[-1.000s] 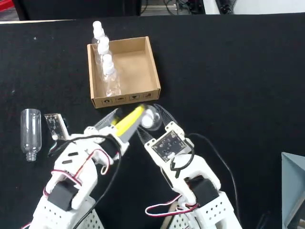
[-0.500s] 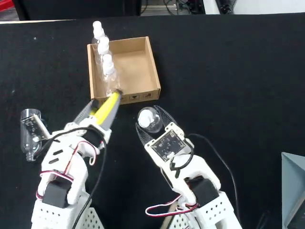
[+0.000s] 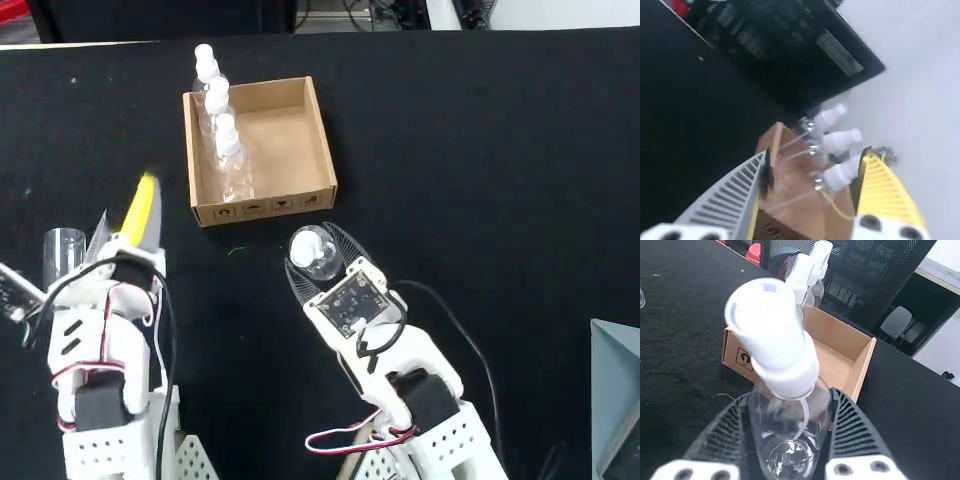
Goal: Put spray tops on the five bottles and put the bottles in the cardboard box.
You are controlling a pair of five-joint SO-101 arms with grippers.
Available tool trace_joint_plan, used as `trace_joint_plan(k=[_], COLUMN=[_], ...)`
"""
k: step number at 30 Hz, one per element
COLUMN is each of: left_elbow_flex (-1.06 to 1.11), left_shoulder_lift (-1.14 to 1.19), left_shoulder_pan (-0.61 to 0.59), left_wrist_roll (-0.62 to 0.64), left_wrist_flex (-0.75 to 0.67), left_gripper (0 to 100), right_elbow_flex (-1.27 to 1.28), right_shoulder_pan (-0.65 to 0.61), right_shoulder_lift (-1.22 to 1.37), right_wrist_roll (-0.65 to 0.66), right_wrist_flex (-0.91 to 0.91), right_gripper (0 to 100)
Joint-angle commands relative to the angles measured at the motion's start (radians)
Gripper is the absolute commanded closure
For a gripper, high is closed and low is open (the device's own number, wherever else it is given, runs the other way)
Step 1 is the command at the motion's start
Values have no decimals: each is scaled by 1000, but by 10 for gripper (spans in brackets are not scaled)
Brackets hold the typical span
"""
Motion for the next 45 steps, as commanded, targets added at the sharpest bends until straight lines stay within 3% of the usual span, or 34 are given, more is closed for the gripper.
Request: trace_joint_plan(k=[1, 13, 29, 35, 45], left_elbow_flex=[31, 107, 122, 119, 119], left_shoulder_lift=[-9, -9, -9, -9, -9], left_shoulder_pan=[-84, -211, -211, -231, -223], left_wrist_roll=[-14, -14, -12, -14, -14], left_wrist_flex=[-2, 5, 5, -3, -3], left_gripper=[730, 730, 733, 818, 823], right_elbow_flex=[-7, -13, -312, -417, -757], right_shoulder_pan=[57, 58, 58, 57, 57], right_shoulder_lift=[-96, -96, -85, -74, 348], right_wrist_roll=[-6, -6, 0, 2, -6], right_wrist_flex=[2, 5, 110, 104, 100], right_gripper=[988, 987, 987, 987, 987])
